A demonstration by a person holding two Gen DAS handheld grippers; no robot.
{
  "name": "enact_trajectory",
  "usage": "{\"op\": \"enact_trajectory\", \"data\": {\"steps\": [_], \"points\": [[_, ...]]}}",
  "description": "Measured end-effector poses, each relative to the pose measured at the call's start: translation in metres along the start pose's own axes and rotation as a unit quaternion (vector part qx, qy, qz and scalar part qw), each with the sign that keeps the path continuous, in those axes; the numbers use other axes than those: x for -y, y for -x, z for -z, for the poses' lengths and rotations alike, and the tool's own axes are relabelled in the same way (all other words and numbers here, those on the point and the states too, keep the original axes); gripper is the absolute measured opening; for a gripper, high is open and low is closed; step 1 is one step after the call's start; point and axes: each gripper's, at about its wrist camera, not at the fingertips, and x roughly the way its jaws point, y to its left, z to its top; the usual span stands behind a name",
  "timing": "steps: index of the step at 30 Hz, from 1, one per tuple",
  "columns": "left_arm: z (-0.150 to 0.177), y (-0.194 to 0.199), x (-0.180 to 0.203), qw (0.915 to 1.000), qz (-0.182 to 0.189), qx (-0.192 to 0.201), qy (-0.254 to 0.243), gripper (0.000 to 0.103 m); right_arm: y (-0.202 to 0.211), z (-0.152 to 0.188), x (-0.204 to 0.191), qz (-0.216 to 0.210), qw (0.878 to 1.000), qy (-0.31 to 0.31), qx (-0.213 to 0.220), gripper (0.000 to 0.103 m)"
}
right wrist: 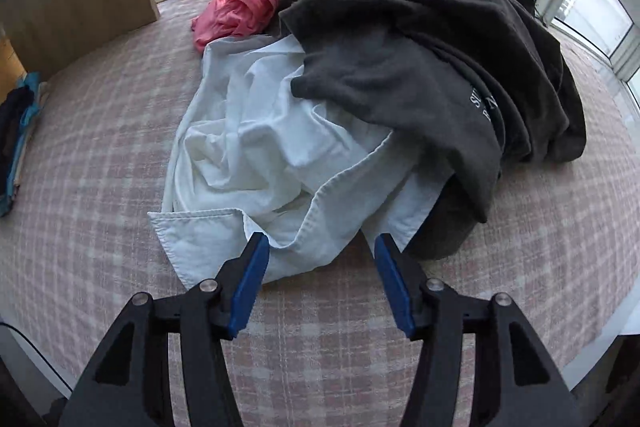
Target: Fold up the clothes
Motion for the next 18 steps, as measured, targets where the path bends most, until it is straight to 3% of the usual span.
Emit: {"op": "enact_trajectory", "data": {"steps": [3,6,7,9,12,16,18], "points": [[0.003,-0.005,-0.006,0.9999,0.001,-0.008,0.01,0.101,-0.021,-0.007,0.006,-0.024,0.999,-0.046,-0.017,0.054],[0.004,-0.006,-0.008,0.9999,0.004,-0.01,0.012,0.101,-0.039,-0.009,0.002,-0.008,0.999,-0.029,-0.025,0.053],[0.005,-0.005,-0.008,0.9999,0.005,-0.009,0.01,0.101,-0.038,-0.008,0.003,-0.017,0.999,-0.028,-0.015,0.036],[0.006,-0.004,-0.01,1.0,0.0,-0.005,0.008,0.101,-0.03,-0.007,0.01,-0.032,0.999,-0.037,0.014,0.007],[0.008,-0.005,-0.017,0.9999,-0.009,-0.008,0.011,0.101,0.0,-0.007,0.014,-0.059,0.996,-0.03,0.058,0.006],[0.009,-0.01,-0.027,0.9995,-0.011,-0.016,0.026,0.101,0.077,-0.015,-0.002,-0.043,0.983,0.033,0.174,0.006],[0.008,-0.009,-0.03,0.9994,-0.009,-0.016,0.029,0.101,0.118,-0.034,-0.003,-0.043,0.975,0.036,0.214,0.006]]}}
